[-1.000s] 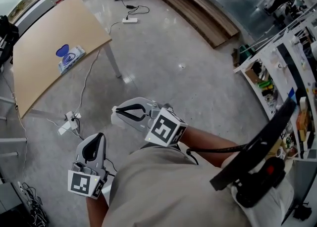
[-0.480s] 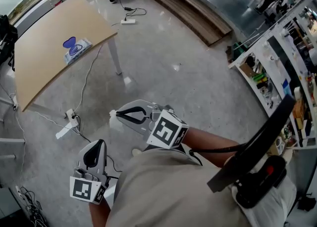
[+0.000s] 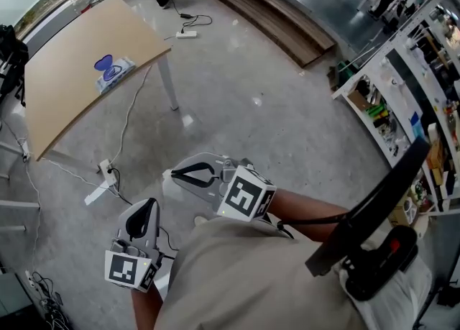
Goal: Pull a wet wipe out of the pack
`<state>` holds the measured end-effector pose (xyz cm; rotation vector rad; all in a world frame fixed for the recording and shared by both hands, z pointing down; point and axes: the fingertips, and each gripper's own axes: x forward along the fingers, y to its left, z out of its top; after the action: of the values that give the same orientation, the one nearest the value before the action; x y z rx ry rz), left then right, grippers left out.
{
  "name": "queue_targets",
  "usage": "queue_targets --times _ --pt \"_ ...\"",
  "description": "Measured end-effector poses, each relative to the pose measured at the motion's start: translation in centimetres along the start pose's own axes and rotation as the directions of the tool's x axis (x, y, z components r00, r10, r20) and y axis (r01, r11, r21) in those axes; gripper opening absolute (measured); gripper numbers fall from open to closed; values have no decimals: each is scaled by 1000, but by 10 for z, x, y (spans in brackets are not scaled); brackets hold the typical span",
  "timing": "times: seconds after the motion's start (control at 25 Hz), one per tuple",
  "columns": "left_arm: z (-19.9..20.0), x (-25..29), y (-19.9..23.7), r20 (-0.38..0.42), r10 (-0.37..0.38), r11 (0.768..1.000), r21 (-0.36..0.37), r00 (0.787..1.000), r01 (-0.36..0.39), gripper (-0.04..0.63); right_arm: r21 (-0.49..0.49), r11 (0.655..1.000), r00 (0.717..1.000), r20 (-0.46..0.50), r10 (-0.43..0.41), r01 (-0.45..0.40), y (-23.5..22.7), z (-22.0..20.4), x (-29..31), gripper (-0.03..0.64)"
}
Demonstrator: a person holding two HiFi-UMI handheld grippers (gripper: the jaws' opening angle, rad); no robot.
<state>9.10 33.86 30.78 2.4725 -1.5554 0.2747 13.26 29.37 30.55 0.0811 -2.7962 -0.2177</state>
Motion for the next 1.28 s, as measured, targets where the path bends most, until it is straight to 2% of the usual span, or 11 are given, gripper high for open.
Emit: queue_targets --times 0.12,0.24,0.4,0.52,0.68,0.96,1.28 --pt "13 11 -11 21 -2 1000 6 1000 2 6 -8 1000 1000 13 22 -22 -3 4 -12 6" --pt "18 17 -21 2 -3 1000 17 1000 3 6 -11 1000 999 32 29 -29 -5 2 -20 6" --pt "24 25 -25 5 31 999 -25 1000 -31 6 -17 999 999 40 36 -35 -10 -1 -29 6" --pt "20 32 -41 -11 -11 1000 3 1000 11 6 -17 999 998 38 41 -40 -12 0 -41 6" --pt "25 40 -42 -11 21 1000 -5 1000 -21 6 -21 999 998 52 36 -35 -16 -9 -46 6" --pt "26 49 -59 -4 9 999 32 1000 -9 6 -22 999 997 70 43 -41 -19 -14 -65 6" --pt "25 54 -61 -36 36 999 4 999 -36 6 -22 999 996 71 49 -48 -24 -14 -74 6"
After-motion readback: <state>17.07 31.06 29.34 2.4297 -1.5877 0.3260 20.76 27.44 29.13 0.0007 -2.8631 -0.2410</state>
